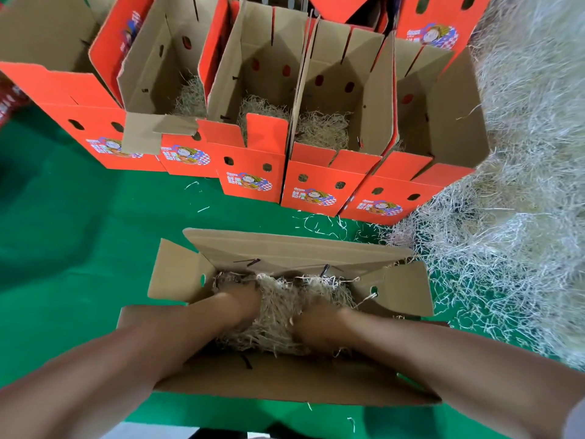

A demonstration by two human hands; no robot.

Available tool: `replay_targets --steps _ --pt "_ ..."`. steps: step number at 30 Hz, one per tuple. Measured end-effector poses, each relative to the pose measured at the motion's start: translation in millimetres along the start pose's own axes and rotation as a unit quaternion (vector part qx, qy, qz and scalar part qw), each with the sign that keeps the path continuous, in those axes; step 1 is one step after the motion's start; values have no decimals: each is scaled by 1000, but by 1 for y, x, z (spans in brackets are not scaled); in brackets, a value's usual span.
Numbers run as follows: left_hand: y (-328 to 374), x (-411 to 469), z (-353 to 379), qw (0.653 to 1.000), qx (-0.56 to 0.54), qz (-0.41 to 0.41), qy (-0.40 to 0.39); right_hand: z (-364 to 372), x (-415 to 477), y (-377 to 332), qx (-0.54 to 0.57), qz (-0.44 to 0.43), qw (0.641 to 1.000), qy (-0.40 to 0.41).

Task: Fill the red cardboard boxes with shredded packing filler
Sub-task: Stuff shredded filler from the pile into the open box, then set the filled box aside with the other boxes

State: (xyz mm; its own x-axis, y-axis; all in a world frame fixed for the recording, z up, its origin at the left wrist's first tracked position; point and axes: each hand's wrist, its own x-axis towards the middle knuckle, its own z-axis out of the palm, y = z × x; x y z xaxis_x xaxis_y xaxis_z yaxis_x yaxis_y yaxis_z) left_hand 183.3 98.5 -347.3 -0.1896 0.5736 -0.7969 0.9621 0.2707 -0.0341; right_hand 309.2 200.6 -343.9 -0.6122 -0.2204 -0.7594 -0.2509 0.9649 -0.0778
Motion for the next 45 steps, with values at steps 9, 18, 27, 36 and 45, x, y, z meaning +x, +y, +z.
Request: replay_targets --steps 9,18,27,36,45 --pt "2 -15 2 970 110 167 -137 7 -24 37 305 196 932 -12" --pt "6 -16 1 973 36 181 138 -11 -26 18 127 179 975 33" --pt "-12 -21 4 991 -97 87 -21 12 -19 15 222 116 957 -143" --pt "-2 -45 -7 974 -144 91 -151 8 -34 10 227 77 966 -93" --pt "-26 -65 -23 963 -213 80 142 0 -44 21 106 122 978 -136"
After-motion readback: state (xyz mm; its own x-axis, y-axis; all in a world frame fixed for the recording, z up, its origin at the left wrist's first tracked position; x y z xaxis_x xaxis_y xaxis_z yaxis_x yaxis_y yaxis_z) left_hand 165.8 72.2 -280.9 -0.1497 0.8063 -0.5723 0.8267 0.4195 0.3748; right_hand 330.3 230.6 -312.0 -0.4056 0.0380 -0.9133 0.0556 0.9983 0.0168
